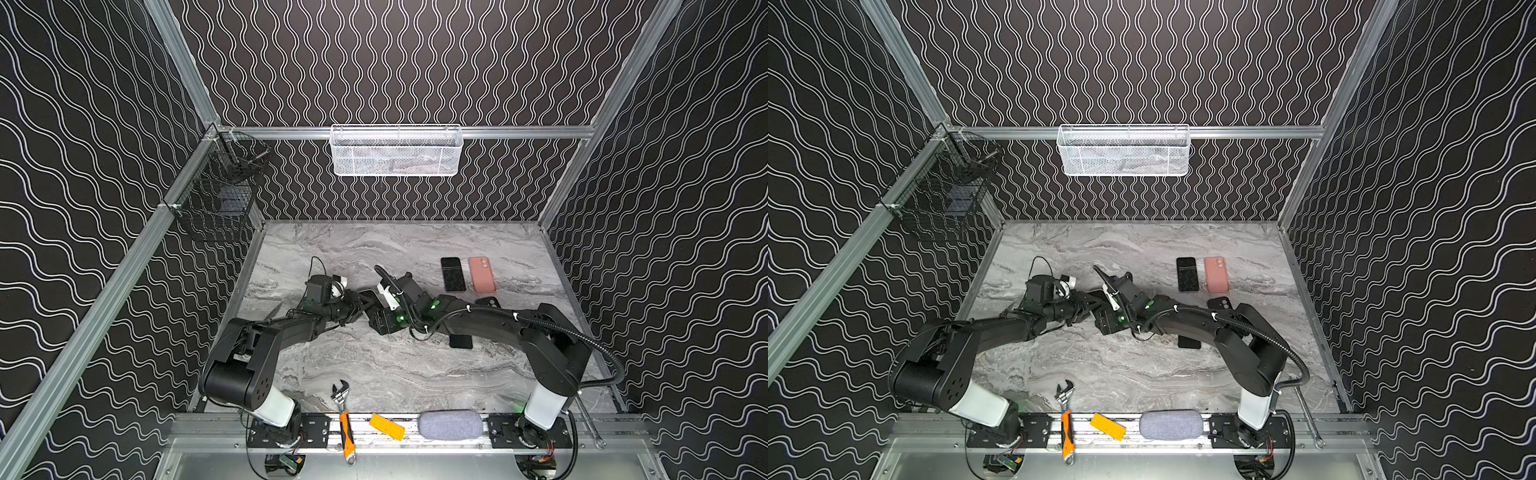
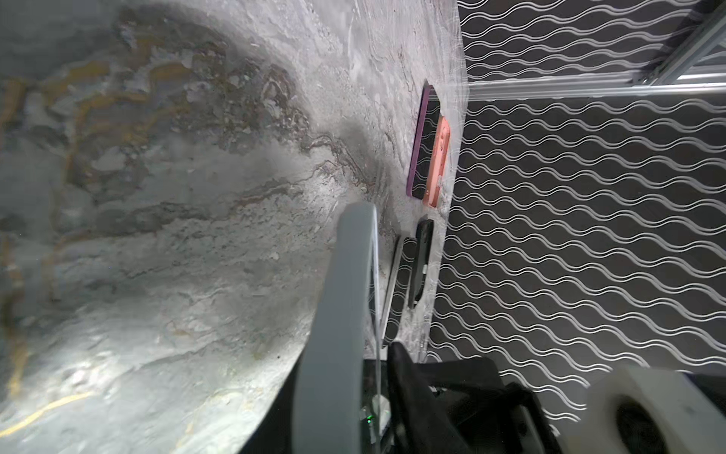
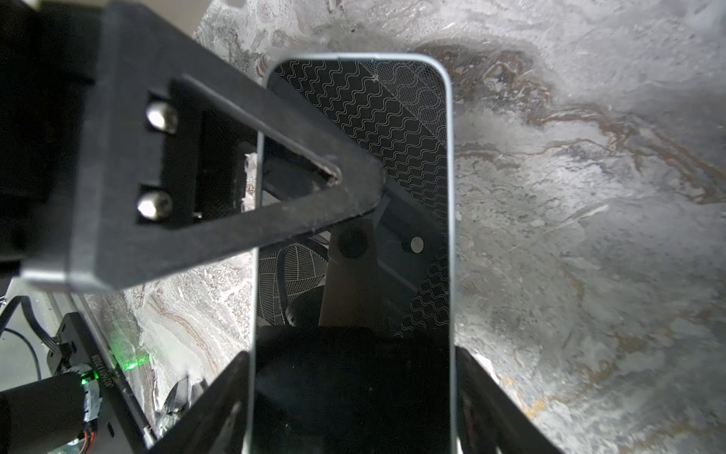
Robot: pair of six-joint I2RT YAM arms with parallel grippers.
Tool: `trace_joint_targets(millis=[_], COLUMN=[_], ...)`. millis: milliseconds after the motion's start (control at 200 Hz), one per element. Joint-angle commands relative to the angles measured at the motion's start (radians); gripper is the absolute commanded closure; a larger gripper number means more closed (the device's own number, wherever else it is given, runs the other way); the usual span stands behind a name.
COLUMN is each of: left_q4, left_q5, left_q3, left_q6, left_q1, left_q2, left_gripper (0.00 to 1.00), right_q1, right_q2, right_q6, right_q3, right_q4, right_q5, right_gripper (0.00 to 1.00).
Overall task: Take the phone out of the phone case
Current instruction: Pass the phone.
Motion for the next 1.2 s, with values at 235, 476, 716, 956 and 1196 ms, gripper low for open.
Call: trace_joint_targets(millis=[235, 476, 716, 956, 1196], left_q4=[0.064, 0.067, 0.07, 0.07, 0.071], left_q5=[-0.007, -0.008, -0.013, -0.017, -0.014], left_q3=[-0.002, 0.007, 0.014, 0.012, 0.017], left_q6=[-0.034, -0.041, -0.049, -0.056, -0.063], left_q1=[-0.017, -0.026, -0.036, -0.043, -0.043], left_q2=[-0.019, -0.018, -0.029, -0.06, -0.074], left_gripper=[0.76, 0.88, 1.0, 1.0, 1.0], right_q1=[-0.012, -0.026, -0.03, -0.035, -0.039], right_q2=[-0.015, -0.027, -0.039, -0.047, -0.076], right_q6=[0.011, 0.011, 0.01, 0.017, 0.023], right_q3=[-0.017, -0.031, -0.038, -0.053, -0.078], right_q4=[0.06, 0.059, 0.057, 0.071, 0.08], right_q5=[-0.008, -0.008, -0.009, -0.007, 0.008], right_gripper=[0.47, 0.48, 0.48, 0.47, 0.33])
